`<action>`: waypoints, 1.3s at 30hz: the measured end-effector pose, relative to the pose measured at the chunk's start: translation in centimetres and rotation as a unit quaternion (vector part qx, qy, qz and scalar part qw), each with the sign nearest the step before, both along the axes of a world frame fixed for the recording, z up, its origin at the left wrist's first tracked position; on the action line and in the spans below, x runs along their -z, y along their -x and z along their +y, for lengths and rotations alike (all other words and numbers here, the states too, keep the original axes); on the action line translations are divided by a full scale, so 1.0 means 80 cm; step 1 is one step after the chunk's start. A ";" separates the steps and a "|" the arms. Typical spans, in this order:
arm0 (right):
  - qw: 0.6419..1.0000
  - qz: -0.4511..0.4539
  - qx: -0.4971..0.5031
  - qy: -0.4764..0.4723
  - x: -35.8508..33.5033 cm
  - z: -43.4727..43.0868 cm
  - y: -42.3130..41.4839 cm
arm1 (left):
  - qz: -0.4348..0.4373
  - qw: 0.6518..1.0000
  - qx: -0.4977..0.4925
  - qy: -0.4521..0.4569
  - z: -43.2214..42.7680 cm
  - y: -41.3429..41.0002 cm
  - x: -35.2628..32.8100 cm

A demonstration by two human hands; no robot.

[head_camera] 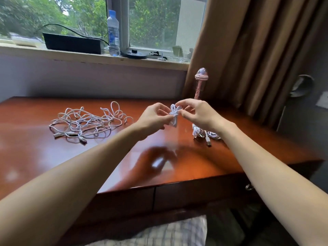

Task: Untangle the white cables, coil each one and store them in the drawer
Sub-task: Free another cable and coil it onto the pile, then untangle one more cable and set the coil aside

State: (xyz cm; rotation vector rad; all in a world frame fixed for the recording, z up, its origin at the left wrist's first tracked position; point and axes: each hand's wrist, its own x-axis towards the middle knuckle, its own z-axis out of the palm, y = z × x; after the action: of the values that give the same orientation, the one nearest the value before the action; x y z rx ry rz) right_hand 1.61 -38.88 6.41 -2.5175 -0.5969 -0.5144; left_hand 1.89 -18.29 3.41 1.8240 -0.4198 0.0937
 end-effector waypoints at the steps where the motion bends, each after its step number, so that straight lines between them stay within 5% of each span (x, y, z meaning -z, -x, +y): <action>1: 1.000 0.008 0.005 0.006 0.002 -0.010 0.001 | -0.007 1.000 0.002 -0.020 -0.009 -0.002 0.002; 12: 0.995 0.053 0.035 0.074 0.023 -0.074 -0.002 | -0.045 0.982 0.001 -0.186 -0.078 -0.002 0.031; 30: 0.984 0.106 0.059 0.131 0.022 -0.078 -0.012 | -0.056 0.954 0.000 -0.294 -0.080 -0.013 0.032; 39: 0.983 0.110 0.093 0.116 0.031 -0.079 -0.003 | -0.132 0.909 -0.032 -0.395 -0.092 -0.020 0.037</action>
State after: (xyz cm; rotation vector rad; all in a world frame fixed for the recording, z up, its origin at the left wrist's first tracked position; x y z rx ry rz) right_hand 1.86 -45.19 3.90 -2.8198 -0.3581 -0.2342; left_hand 3.53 -25.68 0.42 2.6433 -0.6489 0.2443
